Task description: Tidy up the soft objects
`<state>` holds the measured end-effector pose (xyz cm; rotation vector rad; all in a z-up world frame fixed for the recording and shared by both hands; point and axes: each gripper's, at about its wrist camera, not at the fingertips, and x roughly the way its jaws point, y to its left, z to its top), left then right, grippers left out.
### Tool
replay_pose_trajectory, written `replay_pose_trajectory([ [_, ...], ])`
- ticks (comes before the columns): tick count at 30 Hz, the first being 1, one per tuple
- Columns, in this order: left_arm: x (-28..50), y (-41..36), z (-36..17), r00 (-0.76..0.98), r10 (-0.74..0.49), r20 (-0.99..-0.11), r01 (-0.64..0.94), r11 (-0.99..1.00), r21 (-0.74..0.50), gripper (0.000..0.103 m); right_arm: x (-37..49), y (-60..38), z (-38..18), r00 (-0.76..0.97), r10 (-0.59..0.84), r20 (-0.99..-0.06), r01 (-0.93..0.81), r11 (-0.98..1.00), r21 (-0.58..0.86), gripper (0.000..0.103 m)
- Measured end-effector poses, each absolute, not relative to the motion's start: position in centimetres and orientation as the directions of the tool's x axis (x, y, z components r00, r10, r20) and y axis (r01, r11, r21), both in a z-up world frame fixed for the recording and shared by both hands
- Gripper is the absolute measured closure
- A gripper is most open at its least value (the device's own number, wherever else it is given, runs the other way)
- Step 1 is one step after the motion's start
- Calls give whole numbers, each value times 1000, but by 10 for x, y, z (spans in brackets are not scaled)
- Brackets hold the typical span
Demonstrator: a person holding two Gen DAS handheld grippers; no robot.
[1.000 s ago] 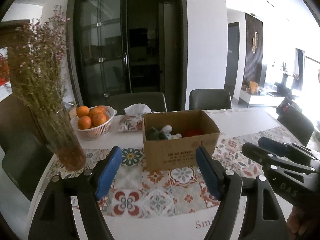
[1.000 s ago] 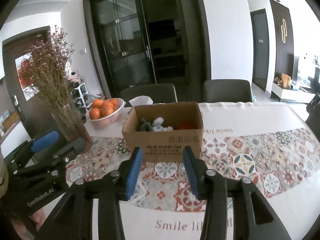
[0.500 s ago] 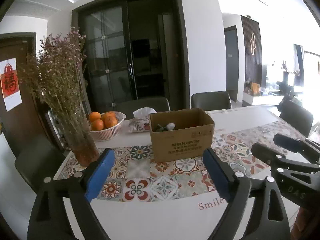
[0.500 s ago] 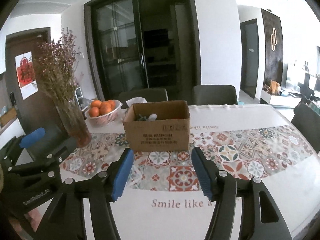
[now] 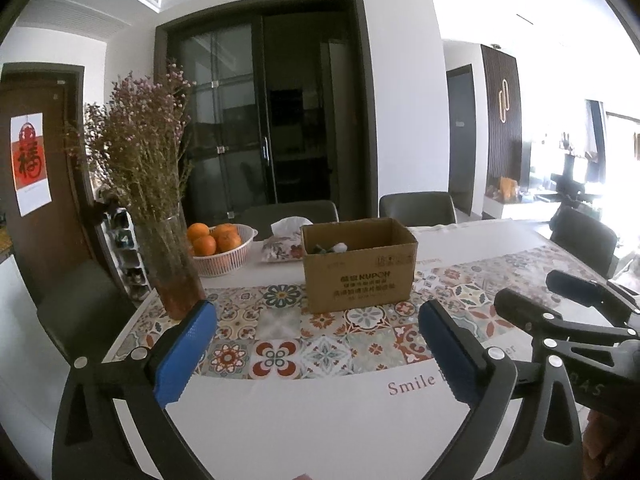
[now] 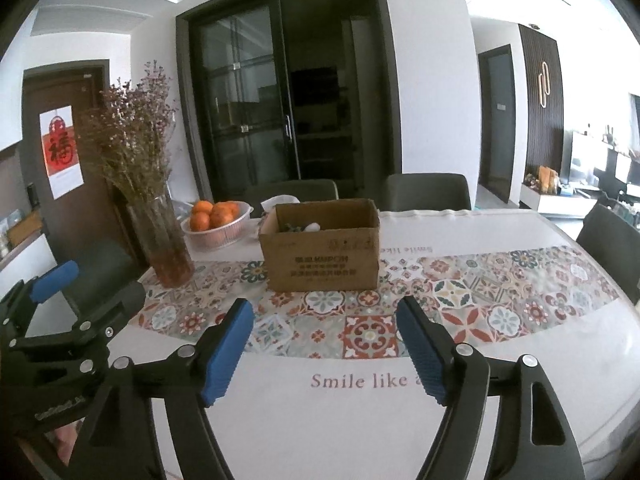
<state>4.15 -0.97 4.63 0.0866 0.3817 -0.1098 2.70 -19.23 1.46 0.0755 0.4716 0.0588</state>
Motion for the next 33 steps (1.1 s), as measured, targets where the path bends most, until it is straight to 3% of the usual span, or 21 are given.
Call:
replay_pose_trajectory([
  [33,8,-1,41,940,-85,-330,111,992,62,0,6,-185,5,893,109,-438,-70,992,103,25],
])
